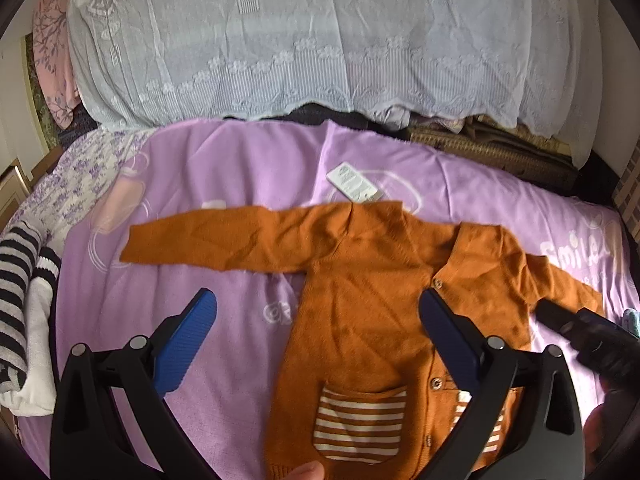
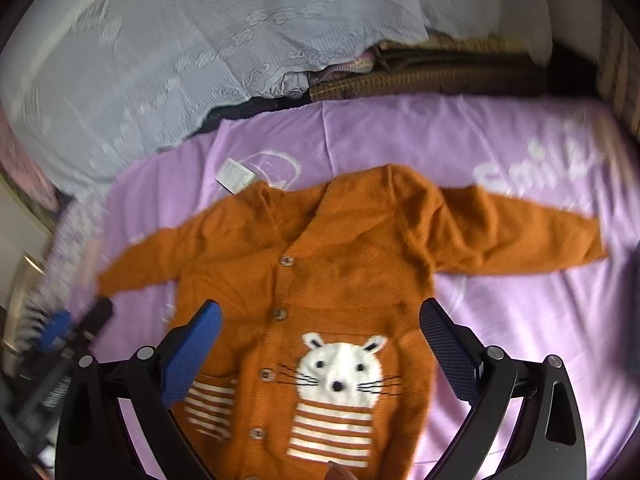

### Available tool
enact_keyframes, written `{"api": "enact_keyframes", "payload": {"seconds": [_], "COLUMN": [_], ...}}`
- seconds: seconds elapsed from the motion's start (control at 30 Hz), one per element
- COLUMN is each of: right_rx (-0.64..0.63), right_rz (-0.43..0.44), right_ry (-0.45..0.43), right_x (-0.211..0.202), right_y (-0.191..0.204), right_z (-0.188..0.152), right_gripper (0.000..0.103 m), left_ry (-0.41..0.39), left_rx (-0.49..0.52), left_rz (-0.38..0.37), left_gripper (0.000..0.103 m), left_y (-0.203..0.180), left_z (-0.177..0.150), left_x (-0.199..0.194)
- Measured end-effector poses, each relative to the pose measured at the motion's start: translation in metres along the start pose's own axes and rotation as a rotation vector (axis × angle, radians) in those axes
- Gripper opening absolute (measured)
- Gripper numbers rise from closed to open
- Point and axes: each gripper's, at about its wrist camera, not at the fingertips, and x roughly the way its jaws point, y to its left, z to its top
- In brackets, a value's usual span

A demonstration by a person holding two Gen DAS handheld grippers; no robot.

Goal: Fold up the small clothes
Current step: 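Move the right tool to the sleeve cuff and close on it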

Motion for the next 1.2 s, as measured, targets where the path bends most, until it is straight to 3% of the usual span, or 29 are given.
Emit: {"api": "enact_keyframes", "payload": {"seconds": [0.07,0.13,0.17,0.2,0.23,0.33,0.43,0.57,0.63,0.7,0.87,0.93,1.0,1.03,1.2], "right_rx": [0.163,0.334,0.386,0.388,0.392,0.321,0.283,0.378,0.392,0.386,0.295,0.349,0.417,0.431,0.544], "right_rz": [0.188,0.324,0.338,0.355,0.338,0.272,0.269,0.267,0.288,0.286,0.338,0.308,0.230,0.201,0.085], "right_ry": [-0.001,0.064,0.128,0.122,0.130,0.046,-0.020,0.059,0.109,0.099,0.063,0.023,-0.121,-0.150,-0.207], "right_x": [0.001,0.008,0.012,0.009,0.007,0.000,0.012,0.047,0.060,0.063,0.060,0.044,0.018,0.011,-0.001], "right_y": [-0.029,-0.048,-0.051,-0.054,-0.054,-0.058,-0.084,-0.126,-0.134,-0.134,-0.134,-0.151,-0.183,-0.195,-0.254], "right_z": [-0.002,-0.008,-0.011,-0.010,-0.012,-0.012,-0.020,-0.042,-0.050,-0.052,-0.060,-0.051,-0.041,-0.036,-0.028], "right_gripper": [0.100,0.100,0.100,0.100,0.100,0.100,0.100,0.100,0.100,0.100,0.099,0.099,0.099,0.099,0.099], "left_ry": [0.042,0.074,0.092,0.107,0.123,0.158,0.210,0.269,0.296,0.324,0.243,0.195,0.164,0.164,0.181], "left_rx": [-0.007,-0.007,-0.012,-0.021,-0.032,-0.050,-0.075,-0.047,-0.008,0.055,0.114,0.115,0.127,0.140,0.288], "left_rz": [-0.019,-0.042,-0.057,-0.067,-0.077,-0.101,-0.129,-0.166,-0.146,-0.082,0.011,-0.016,-0.094,-0.114,-0.154], "left_gripper": [0.099,0.099,0.099,0.099,0.099,0.099,0.099,0.099,0.099,0.099,0.098,0.098,0.098,0.098,0.098], "left_y": [0.004,0.006,0.009,0.011,0.014,0.017,0.019,0.004,-0.008,-0.020,-0.036,-0.042,-0.060,-0.068,-0.160], "left_z": [-0.007,-0.015,-0.021,-0.026,-0.030,-0.033,-0.037,-0.051,-0.060,-0.071,-0.070,-0.064,-0.054,-0.053,-0.020], "left_x": [0.011,0.019,0.025,0.031,0.037,0.053,0.076,0.101,0.113,0.132,0.117,0.100,0.084,0.082,0.095]}}
